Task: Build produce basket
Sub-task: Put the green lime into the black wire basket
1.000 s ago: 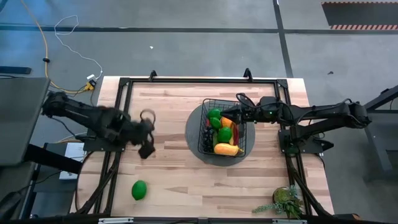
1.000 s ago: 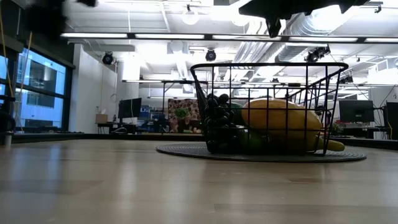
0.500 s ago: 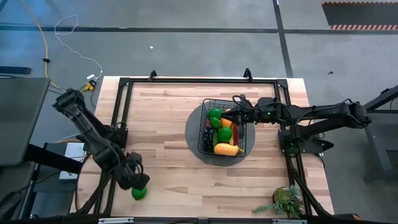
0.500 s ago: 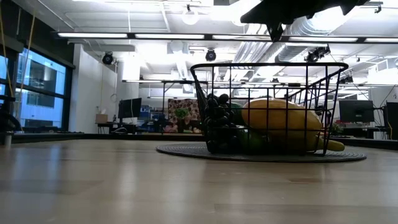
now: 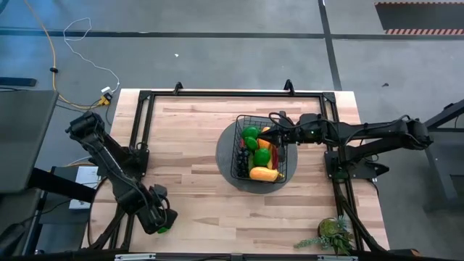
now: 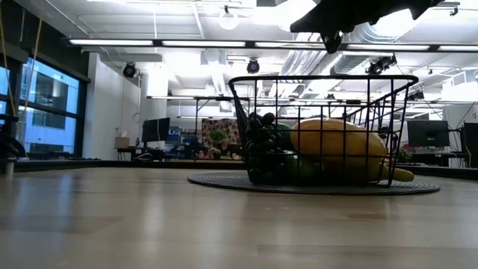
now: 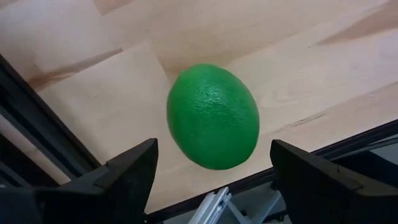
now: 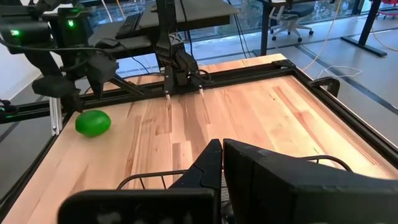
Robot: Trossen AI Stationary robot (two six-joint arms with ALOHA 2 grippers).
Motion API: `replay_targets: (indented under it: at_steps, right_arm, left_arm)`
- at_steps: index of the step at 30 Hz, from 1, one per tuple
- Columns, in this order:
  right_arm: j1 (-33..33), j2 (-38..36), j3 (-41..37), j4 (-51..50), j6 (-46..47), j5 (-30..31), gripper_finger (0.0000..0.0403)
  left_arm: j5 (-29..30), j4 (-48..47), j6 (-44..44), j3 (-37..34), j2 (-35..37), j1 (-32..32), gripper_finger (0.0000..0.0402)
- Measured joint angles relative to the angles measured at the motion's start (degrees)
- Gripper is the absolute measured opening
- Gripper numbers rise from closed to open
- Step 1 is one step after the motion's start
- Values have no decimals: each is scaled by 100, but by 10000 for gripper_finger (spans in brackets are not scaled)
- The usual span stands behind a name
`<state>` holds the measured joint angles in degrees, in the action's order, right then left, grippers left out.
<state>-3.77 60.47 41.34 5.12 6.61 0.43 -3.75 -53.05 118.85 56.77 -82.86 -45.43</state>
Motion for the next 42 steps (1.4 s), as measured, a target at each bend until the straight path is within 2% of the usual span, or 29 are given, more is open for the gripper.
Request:
replay_targets:
  at_steps: [17,23,29,42]
  right_arm:
    - [0,0,0,-286,46,-13,0]
    - [0,0,0,-277,90,-90,0]
    - [0,0,0,-277,90,-90,0]
    - [-2,0,0,-277,107,-90,0]
  left_arm:
    - [42,489,172,-4,-397,-39,302]
    - [96,223,332,-7,-399,-73,302]
    - [127,1049,580,-407,-399,-134,302]
    - [128,1103,717,-557,-644,-186,302]
